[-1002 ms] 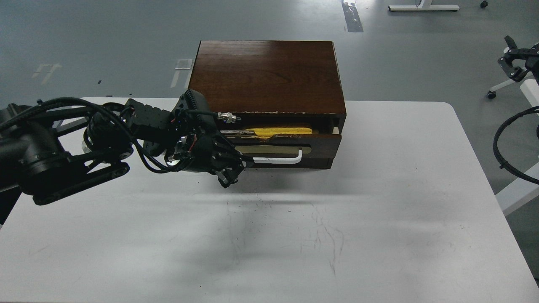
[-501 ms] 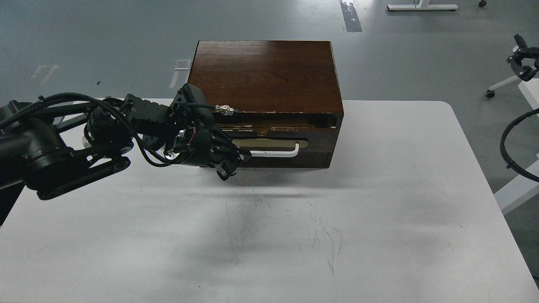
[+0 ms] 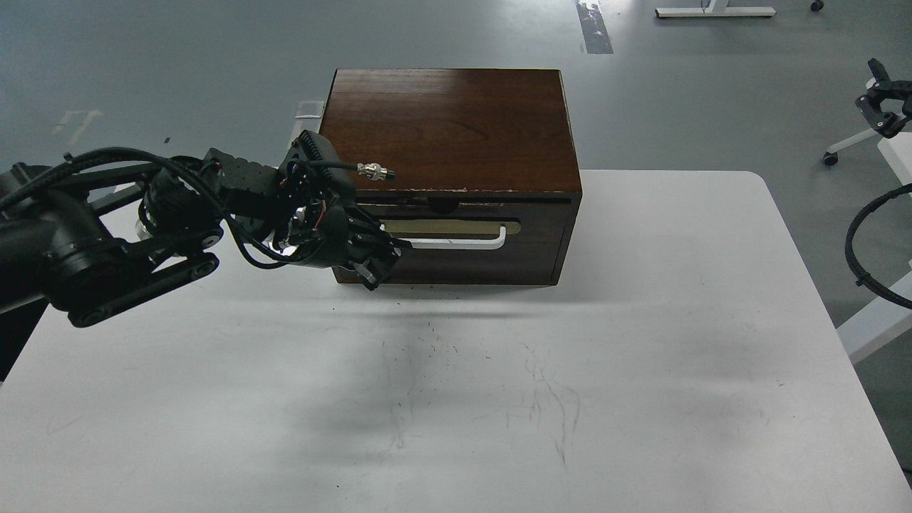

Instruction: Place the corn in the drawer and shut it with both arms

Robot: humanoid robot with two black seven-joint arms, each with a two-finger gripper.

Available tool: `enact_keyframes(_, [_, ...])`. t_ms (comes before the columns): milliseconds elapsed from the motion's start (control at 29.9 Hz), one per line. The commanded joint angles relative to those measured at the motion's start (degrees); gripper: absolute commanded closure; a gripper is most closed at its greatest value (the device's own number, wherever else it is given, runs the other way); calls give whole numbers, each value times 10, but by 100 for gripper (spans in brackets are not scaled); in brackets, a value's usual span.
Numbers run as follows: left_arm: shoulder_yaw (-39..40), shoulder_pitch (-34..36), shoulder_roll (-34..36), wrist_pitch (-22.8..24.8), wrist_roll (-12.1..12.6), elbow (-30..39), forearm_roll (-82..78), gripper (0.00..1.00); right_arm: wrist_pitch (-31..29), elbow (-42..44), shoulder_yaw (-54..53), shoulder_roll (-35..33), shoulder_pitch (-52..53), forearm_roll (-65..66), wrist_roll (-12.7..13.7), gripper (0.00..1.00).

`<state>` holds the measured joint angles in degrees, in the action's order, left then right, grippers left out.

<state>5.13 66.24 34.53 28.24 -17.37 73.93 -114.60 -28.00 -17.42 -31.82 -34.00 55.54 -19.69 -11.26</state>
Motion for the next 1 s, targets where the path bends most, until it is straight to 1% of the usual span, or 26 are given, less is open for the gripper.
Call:
enact_keyframes(0, [1,4,-7,-2,0,2,0,100,0,1,0,-1,0,0,0,0])
enact_keyframes(234, [4,13,-15,-2,-1,13,13,100,0,1,0,0,-2,0,-1,0])
enact_keyframes(334, [9,20,-13,-2,-2,35,40,100,0,1,1,0,-3,0,-1,0])
enact_keyframes(434, [24,32,-9,-2,-4,60,104,100,0,1,1,-1,-3,0,-1,0])
enact_keyframes(535, [43,38,8,-2,-17,73,170,100,0,0,1,-5,-3,0,-1,0])
enact_keyframes(568, [56,38,21,-2,-32,76,206,100,0,0,2,-9,-3,0,-1,0])
enact_keyframes(601, [62,38,26,-2,-39,77,225,100,0,0,2,-9,-3,0,-1,0])
enact_keyframes(668, [87,38,37,-2,-50,74,296,100,0,2,1,-10,-3,0,-1,0])
enact_keyframes(768, [112,35,53,-2,-50,69,357,100,0,2,0,-10,-3,0,-3,0])
enact_keyframes(802, [126,32,62,-2,-50,63,403,100,0,2,-2,-10,-3,-1,-8,0])
enact_keyframes(835, [138,30,67,-2,-52,50,453,100,0,2,-3,-11,-3,-1,-21,0])
enact_keyframes(869, [144,29,68,-2,-53,40,480,100,0,2,-4,-11,-3,-1,-28,0])
enact_keyframes(902, [158,24,69,-2,-56,15,549,100,0,3,-4,-15,-3,-1,-39,0])
enact_keyframes(935, [174,14,70,-2,-57,-16,633,100,0,3,-5,-20,-3,-1,-44,0])
enact_keyframes(969, [174,13,70,-2,-57,-16,634,100,0,3,-5,-20,-3,-1,-44,0])
